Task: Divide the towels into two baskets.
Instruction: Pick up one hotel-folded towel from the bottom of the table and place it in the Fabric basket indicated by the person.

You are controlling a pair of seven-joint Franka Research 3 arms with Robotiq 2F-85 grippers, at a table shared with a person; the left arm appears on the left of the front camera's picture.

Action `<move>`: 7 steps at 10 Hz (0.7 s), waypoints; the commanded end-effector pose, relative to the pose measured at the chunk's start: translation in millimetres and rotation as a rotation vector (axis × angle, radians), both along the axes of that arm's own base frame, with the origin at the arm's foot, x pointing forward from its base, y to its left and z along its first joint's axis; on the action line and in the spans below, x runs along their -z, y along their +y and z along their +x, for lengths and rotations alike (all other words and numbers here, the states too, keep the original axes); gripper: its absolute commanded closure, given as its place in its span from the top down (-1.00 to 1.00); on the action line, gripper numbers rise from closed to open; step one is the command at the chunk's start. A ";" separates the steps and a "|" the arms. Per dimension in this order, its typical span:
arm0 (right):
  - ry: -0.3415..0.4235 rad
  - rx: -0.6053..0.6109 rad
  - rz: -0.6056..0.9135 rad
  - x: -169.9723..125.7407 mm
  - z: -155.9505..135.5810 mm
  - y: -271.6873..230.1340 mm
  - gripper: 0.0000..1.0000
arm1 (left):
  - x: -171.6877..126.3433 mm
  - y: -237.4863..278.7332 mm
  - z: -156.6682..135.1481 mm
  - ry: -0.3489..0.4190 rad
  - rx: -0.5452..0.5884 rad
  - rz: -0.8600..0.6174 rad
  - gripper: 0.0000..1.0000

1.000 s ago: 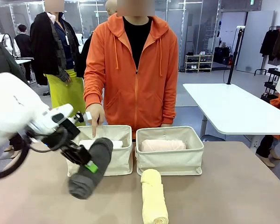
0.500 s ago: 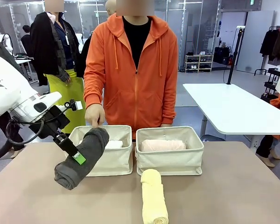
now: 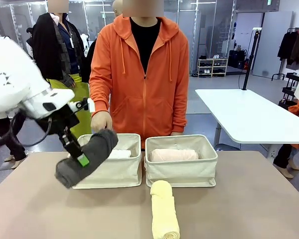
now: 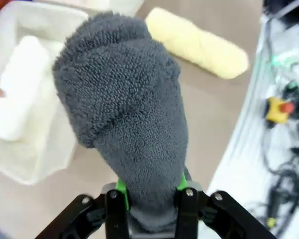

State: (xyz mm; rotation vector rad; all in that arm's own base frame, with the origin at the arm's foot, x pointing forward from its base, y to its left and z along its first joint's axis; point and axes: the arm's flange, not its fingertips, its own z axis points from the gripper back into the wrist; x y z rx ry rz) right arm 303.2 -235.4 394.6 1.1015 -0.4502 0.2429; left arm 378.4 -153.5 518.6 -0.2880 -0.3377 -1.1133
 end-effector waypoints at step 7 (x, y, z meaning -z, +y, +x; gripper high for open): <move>0.012 0.006 -0.006 -2.8 -1.5 0.8 1.00 | -5.9 -18.9 142.1 -0.312 0.430 0.367 -0.22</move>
